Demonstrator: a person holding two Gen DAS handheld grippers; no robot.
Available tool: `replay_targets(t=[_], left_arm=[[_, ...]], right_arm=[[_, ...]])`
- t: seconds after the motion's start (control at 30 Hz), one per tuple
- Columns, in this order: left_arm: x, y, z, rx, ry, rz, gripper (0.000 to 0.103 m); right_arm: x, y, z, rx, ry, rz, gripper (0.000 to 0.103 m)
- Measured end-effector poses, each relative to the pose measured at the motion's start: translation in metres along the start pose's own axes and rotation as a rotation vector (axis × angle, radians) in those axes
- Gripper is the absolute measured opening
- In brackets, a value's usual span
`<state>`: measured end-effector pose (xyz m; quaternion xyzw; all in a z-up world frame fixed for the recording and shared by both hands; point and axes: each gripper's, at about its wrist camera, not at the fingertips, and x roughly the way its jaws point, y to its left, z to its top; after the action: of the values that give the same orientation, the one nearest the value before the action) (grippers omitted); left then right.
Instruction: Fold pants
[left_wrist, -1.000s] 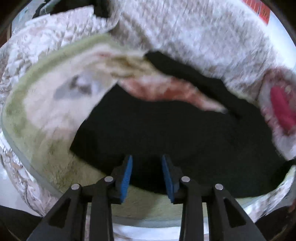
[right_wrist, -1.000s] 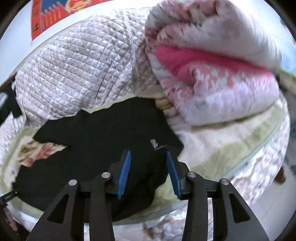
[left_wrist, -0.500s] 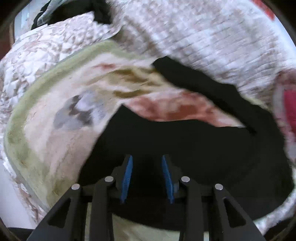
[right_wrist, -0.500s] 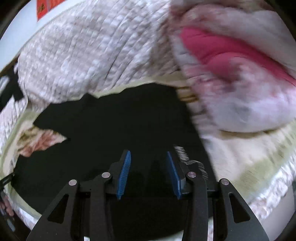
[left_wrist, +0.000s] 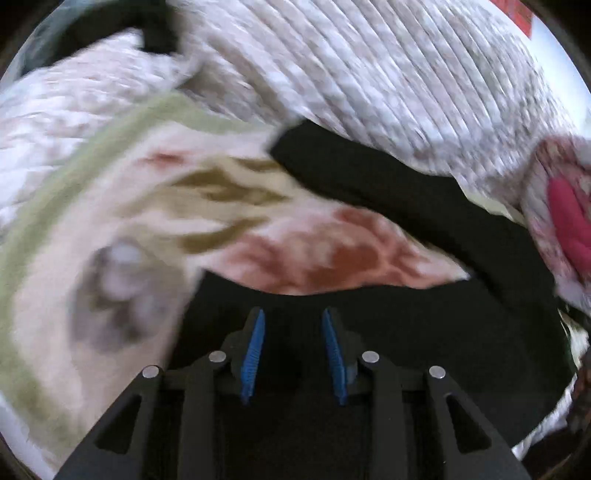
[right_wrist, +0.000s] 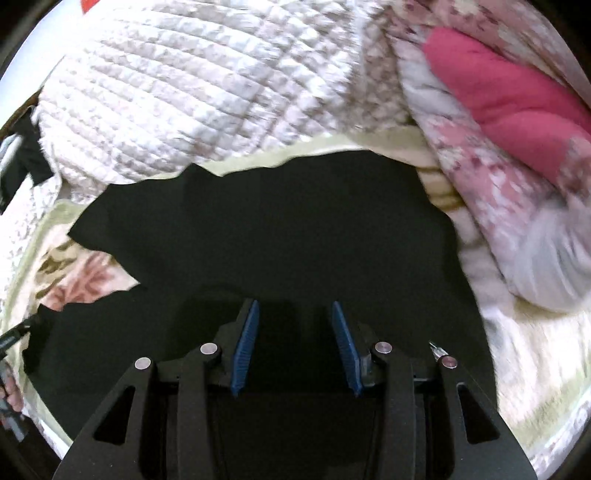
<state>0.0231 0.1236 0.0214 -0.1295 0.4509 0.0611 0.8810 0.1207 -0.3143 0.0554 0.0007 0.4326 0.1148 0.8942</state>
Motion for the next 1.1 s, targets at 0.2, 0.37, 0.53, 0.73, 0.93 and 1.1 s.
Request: replay_targets(t=[0.2, 0.37, 0.53, 0.73, 0.93, 1.1], left_arm=[[0.038, -0.016, 0.0, 0.108, 0.028, 0.106, 0.038], [0.049, -0.019, 0.009, 0.119, -0.006, 0.228, 0.038], [0.028, -0.021, 0.012, 0.062, -0.059, 0.179, 0.038], [0.0, -0.056, -0.01, 0.118, -0.095, 0.057, 0.038], [0.002, -0.089, -0.018, 0.214, -0.026, -0.047, 0.043], [0.007, -0.099, 0.014, 0.22, -0.041, -0.071, 0.059]], right_arm=[[0.019, 0.011, -0.001, -0.009, 0.026, 0.057, 0.042], [0.02, 0.002, 0.0, 0.03, 0.017, 0.062, 0.042], [0.011, -0.004, -0.006, 0.047, -0.007, 0.066, 0.042], [0.003, 0.005, -0.017, 0.016, 0.002, 0.097, 0.055], [0.0, 0.023, -0.019, -0.095, 0.05, 0.118, 0.056], [0.004, 0.026, 0.005, -0.166, 0.04, 0.137, 0.066]])
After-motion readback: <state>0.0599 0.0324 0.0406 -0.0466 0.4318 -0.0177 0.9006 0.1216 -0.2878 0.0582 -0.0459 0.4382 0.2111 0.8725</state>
